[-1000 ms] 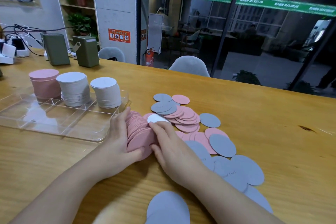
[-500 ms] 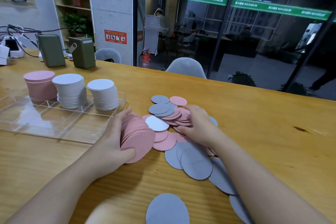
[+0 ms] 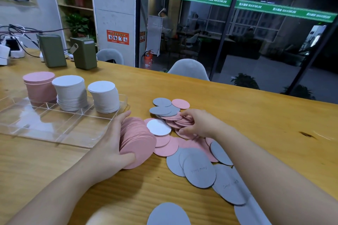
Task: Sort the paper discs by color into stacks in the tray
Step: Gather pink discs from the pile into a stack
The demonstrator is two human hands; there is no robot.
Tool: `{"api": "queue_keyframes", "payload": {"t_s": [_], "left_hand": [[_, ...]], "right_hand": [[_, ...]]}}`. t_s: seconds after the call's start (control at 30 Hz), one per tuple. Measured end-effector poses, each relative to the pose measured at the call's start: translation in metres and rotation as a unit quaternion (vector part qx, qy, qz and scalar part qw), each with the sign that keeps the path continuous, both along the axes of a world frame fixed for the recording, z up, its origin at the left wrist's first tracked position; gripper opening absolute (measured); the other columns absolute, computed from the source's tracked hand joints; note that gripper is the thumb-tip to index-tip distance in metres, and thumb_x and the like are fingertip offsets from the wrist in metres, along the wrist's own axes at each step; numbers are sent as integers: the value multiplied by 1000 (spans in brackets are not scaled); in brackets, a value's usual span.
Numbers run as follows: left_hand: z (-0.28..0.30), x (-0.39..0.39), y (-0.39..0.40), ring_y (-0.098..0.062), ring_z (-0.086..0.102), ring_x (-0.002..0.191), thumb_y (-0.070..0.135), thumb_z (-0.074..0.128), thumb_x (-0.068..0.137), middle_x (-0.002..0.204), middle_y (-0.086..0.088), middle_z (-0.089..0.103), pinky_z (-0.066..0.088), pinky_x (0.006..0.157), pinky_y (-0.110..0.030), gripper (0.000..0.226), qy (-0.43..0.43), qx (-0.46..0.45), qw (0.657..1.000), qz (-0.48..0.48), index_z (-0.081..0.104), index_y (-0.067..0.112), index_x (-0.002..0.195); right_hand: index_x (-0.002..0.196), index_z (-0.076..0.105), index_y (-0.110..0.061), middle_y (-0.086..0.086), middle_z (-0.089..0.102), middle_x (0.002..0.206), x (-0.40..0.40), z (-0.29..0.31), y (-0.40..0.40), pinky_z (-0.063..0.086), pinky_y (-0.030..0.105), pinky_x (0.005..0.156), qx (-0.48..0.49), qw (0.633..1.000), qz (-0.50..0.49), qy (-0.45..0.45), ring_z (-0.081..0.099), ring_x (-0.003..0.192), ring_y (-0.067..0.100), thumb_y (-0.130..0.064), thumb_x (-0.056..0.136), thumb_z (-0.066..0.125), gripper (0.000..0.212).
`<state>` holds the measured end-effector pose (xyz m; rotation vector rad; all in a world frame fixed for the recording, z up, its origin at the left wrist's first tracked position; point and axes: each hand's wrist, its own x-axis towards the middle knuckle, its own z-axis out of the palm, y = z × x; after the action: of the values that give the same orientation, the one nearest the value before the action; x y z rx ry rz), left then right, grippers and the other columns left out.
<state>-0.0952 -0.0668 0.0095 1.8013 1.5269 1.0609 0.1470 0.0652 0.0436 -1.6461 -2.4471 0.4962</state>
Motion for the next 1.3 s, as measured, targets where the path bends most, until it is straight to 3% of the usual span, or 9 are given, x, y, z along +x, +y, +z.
{"api": "queue_keyframes", "payload": {"t_s": [0.1,0.27,0.37,0.5,0.67,0.8,1.07,1.2,1.3], "left_hand": [[-2,0,1,-7,37,127,29,58,52,141,13,29,33,94,-20,97,-5,-3,1000,0,8,55,131],[-3,-2,2,-6,39,126,42,54,45,140,13,30,33,90,-14,97,-13,-3,1000,-3,8,57,129],[-4,-1,3,-3,34,128,29,58,53,142,13,28,30,89,-7,95,-7,2,1000,2,8,54,130],[-3,-1,2,-2,29,131,31,57,54,144,13,24,23,99,-15,96,2,4,1000,2,8,47,135],[-4,-2,1,-5,33,131,48,53,47,143,14,26,28,105,-22,105,14,-3,1000,-3,10,39,143],[-3,-1,0,-3,29,133,38,59,55,145,15,22,26,105,-20,103,18,-3,1000,-7,8,37,145],[-3,-3,-2,12,4,131,68,56,50,138,27,0,10,104,-12,120,59,-29,997,-29,-12,36,145],[-1,0,-4,13,2,129,57,78,62,139,24,-3,9,103,-10,126,60,-24,998,-25,-13,32,145],[-2,0,-3,18,2,124,62,79,50,138,23,-3,7,99,-3,136,60,-27,998,-21,-12,29,146]], "right_hand": [[130,51,-22,0,55,125,-1,5,-3,44,32,84,55,995,19,-75,52,110,21,-41,82,67,54],[110,57,-16,5,60,111,-4,-3,-5,49,41,76,162,972,56,-159,58,94,30,-20,87,50,24],[113,56,-22,1,58,115,0,-9,-7,49,39,75,188,973,48,-124,58,96,29,-24,92,44,24],[116,56,-27,-7,55,119,8,-5,-18,47,39,77,208,977,52,-18,57,100,24,-22,94,45,25],[107,59,-26,-27,50,95,18,-2,-42,48,35,77,204,968,77,123,54,90,8,-17,92,53,19],[104,60,-25,-21,60,97,26,0,-62,45,23,80,160,960,124,192,56,93,3,-15,91,57,17],[103,51,-28,-12,60,94,12,4,-90,43,20,71,67,981,144,113,53,85,5,-21,94,52,12],[102,49,-18,-3,57,94,-10,7,-96,46,38,76,75,983,145,81,52,85,16,-22,93,48,9],[101,46,-17,-2,53,96,-27,3,-101,40,33,72,72,980,153,106,47,86,16,-19,93,48,9]]}}
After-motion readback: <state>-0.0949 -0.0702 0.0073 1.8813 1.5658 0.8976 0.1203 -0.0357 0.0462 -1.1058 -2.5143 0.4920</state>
